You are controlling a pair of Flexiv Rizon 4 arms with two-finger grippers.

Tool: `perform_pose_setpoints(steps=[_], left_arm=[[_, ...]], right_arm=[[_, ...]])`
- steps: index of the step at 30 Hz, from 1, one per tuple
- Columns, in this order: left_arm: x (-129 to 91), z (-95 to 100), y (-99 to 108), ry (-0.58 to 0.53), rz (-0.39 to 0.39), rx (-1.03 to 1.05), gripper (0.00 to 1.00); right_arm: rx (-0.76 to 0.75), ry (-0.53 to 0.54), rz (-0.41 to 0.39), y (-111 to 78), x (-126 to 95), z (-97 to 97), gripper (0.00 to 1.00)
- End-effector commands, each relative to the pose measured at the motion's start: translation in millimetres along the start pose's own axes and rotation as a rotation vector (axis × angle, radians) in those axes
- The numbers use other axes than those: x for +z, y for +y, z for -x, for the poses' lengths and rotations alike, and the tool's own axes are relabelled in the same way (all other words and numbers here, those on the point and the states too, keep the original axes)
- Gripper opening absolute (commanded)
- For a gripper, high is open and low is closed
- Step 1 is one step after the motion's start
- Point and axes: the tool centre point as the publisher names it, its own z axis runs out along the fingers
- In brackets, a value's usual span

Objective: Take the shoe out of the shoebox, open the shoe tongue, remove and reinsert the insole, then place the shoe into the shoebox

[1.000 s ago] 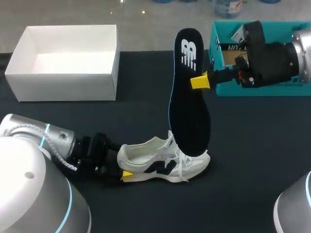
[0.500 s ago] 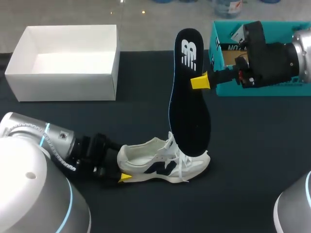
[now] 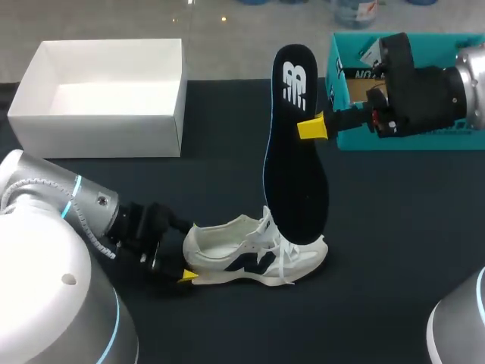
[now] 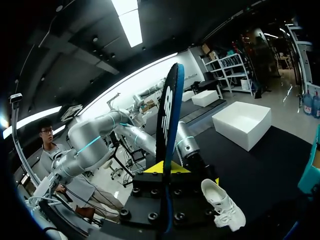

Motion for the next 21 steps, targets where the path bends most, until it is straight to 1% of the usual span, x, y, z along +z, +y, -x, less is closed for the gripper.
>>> perform_pose_setpoints(steps=[1, 11, 13, 16, 21], left_arm=[[-3.6, -1.5, -8.0, 0.006, 0.094, -0.009, 1.00], [-5.7, -2.3, -10.0, -0.004, 0.098, 0.001, 1.00], [-9.6, -2.9, -13.4, -0.037, 0.175, 0.006, 1.00], [-15.2, -3.9, -15.6, -0.056, 0.276, 0.036, 1.00], [-21.9, -2.3, -13.8, -0.059, 0.401, 0.014, 1.00]], right_arm=[[0.001, 0.000, 0.000, 0.5, 2.4, 0.9, 0.00], [0.001, 0.000, 0.000, 0.5, 2.4, 0.9, 0.00], [0.001, 0.000, 0.000, 0.5, 2.4, 0.9, 0.00], [0.001, 0.000, 0.000, 0.5, 2.4, 0.9, 0.00], [0.001, 0.000, 0.000, 0.5, 2.4, 0.9, 0.00]])
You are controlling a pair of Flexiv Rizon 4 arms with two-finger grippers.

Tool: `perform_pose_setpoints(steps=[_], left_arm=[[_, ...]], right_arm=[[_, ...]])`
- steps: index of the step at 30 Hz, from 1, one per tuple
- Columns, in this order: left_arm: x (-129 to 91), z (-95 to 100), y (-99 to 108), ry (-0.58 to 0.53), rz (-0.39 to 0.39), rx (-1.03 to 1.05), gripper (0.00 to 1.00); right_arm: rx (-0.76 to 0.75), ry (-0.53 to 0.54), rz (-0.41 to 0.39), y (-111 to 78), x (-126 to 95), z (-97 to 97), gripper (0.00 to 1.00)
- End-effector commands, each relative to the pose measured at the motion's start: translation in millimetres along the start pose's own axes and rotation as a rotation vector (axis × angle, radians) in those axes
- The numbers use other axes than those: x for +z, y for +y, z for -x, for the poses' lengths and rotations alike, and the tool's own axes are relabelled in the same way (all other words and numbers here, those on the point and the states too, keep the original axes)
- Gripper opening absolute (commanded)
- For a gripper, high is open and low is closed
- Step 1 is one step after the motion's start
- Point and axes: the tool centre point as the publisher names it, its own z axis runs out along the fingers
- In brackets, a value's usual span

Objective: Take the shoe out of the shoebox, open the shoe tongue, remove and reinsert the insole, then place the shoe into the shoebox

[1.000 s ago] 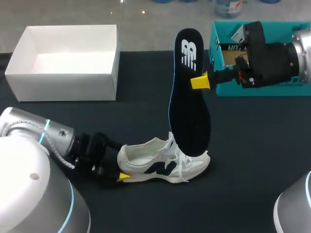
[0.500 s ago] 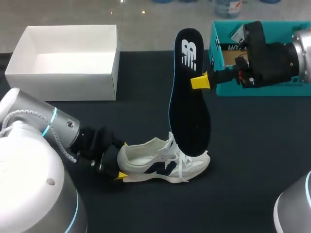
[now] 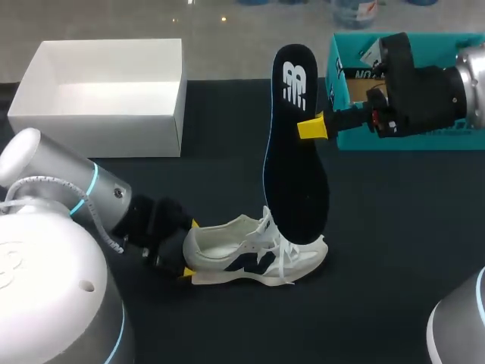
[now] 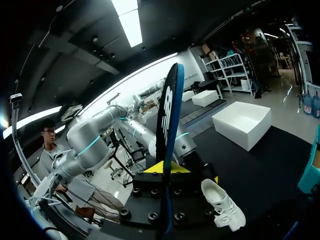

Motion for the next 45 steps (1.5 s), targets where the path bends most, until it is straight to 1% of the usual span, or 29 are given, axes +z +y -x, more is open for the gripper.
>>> perform_pose_setpoints(steps=[1, 2, 5, 9, 11, 12, 14, 16, 34, 40, 45], left_arm=[[-11.1, -1.7, -6.7, -0.006, 0.173, -0.023, 1.00], [-11.9, -1.4, -6.4, -0.017, 0.200, -0.026, 1.00], [-12.3, 0.8, -6.6, -0.024, 0.240, -0.027, 1.00], [-10.3, 3.2, -11.8, -0.006, 0.293, -0.022, 1.00], [-10.6, 2.8, -17.1, -0.006, 0.354, -0.004, 1.00], [-10.9, 2.8, -19.6, -0.001, 0.368, -0.005, 1.00], [-9.9, 3.1, -25.2, -0.027, 0.458, -0.004, 1.00], [-8.1, 3.8, -29.5, -0.037, 0.504, -0.014, 1.00], [-8.1, 3.8, -29.5, -0.037, 0.504, -0.014, 1.00], [-17.3, 5.3, -36.0, -0.044, 0.544, -0.048, 1.00], [-22.6, 5.7, -38.4, -0.038, 0.535, -0.049, 1.00]], right_arm=[[0.001, 0.000, 0.000, 0.4, 2.4, 0.8, 0.00], [0.001, 0.000, 0.000, 0.4, 2.4, 0.8, 0.00], [0.001, 0.000, 0.000, 0.4, 2.4, 0.8, 0.00], [0.001, 0.000, 0.000, 0.4, 2.4, 0.8, 0.00], [0.001, 0.000, 0.000, 0.4, 2.4, 0.8, 0.00], [0.001, 0.000, 0.000, 0.4, 2.4, 0.8, 0.00], [0.001, 0.000, 0.000, 0.4, 2.4, 0.8, 0.00], [0.001, 0.000, 0.000, 0.4, 2.4, 0.8, 0.00], [0.001, 0.000, 0.000, 0.4, 2.4, 0.8, 0.00], [0.001, 0.000, 0.000, 0.4, 2.4, 0.8, 0.00], [0.001, 0.000, 0.000, 0.4, 2.4, 0.8, 0.00]])
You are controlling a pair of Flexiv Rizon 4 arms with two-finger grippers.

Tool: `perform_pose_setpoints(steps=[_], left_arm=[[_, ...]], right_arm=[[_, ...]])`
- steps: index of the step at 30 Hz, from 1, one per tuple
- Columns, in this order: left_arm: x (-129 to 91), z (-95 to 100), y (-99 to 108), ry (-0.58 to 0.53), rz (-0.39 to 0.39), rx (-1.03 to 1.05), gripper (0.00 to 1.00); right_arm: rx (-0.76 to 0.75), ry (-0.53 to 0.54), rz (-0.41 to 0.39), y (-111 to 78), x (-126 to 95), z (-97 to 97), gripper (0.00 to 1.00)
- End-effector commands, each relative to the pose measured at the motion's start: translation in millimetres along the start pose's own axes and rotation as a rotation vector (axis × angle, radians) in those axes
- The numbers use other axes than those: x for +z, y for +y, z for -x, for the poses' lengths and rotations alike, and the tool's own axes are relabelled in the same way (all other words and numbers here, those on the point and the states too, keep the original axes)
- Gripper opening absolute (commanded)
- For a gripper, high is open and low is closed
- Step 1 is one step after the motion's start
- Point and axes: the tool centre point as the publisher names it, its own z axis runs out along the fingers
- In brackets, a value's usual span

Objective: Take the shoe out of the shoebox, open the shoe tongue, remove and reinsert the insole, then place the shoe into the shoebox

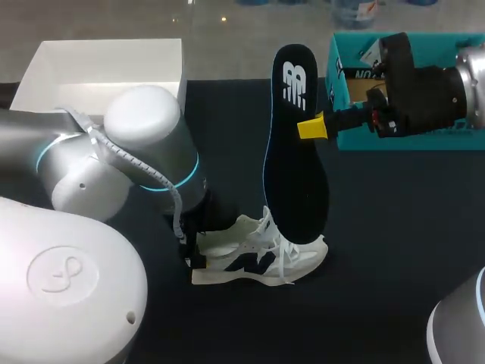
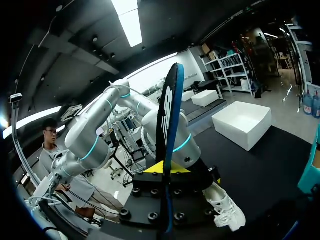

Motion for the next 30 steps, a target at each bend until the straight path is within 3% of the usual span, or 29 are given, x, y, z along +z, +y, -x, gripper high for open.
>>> perform_pose_setpoints(steps=[1, 30], left_arm=[[-9.8, -1.2, 0.6, -0.001, 0.015, 0.010, 1.00], [-12.5, -0.8, 6.1, 0.001, 0.033, 0.017, 1.00]], right_arm=[[0.001, 0.000, 0.000, 0.4, 2.4, 0.9, 0.00], [0.001, 0.000, 0.000, 0.4, 2.4, 0.9, 0.00]])
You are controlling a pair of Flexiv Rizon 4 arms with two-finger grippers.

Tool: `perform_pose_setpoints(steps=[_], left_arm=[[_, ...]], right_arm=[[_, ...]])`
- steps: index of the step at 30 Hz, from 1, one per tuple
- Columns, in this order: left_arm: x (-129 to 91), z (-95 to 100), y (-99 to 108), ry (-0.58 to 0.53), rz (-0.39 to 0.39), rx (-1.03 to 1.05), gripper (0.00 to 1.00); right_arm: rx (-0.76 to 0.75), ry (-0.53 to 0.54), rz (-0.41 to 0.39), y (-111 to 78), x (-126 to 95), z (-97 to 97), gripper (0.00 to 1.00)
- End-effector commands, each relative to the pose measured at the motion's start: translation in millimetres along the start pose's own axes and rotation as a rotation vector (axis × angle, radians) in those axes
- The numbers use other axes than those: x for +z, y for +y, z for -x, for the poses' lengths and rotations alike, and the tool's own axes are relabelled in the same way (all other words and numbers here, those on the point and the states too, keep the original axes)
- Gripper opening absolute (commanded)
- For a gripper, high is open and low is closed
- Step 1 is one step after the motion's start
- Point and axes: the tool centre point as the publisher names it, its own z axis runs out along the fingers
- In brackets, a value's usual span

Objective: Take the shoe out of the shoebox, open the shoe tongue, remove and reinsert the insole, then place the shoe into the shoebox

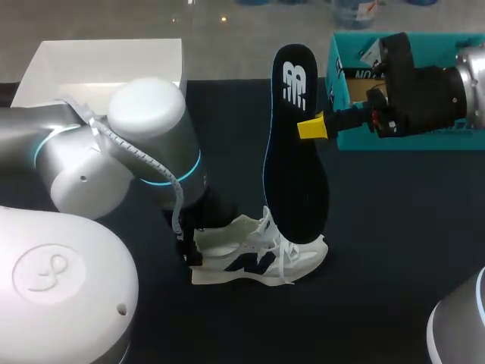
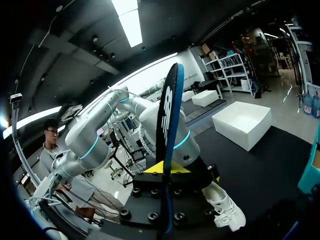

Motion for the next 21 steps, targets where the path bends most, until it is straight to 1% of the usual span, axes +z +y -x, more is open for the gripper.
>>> perform_pose_setpoints(steps=[1, 4, 6, 12, 14, 16, 21], left_arm=[[-1.0, -1.3, 1.0, -0.003, 0.000, 0.001, 1.00], [-1.0, -1.3, 1.0, -0.003, 0.000, 0.001, 1.00], [-8.4, -2.8, 0.2, 0.026, -0.053, 0.021, 1.00], [-27.8, 1.6, -9.1, 0.068, -0.149, 0.030, 1.00], [-28.6, 4.8, -13.5, 0.054, -0.143, 0.024, 1.00], [-26.0, 12.0, -22.8, 0.056, -0.145, 0.031, 1.00], [-13.7, 27.5, -47.3, 0.045, -0.129, 0.027, 1.00]], right_arm=[[0.001, 0.000, 0.000, 0.4, 2.4, 0.8, 0.00], [0.001, 0.000, 0.000, 0.4, 2.4, 0.8, 0.00], [0.001, 0.000, 0.000, 0.4, 2.4, 0.8, 0.00], [0.001, 0.000, 0.000, 0.4, 2.4, 0.8, 0.00], [0.001, 0.000, 0.000, 0.4, 2.4, 0.8, 0.00], [0.001, 0.000, 0.000, 0.4, 2.4, 0.8, 0.00], [0.001, 0.000, 0.000, 0.4, 2.4, 0.8, 0.00]])
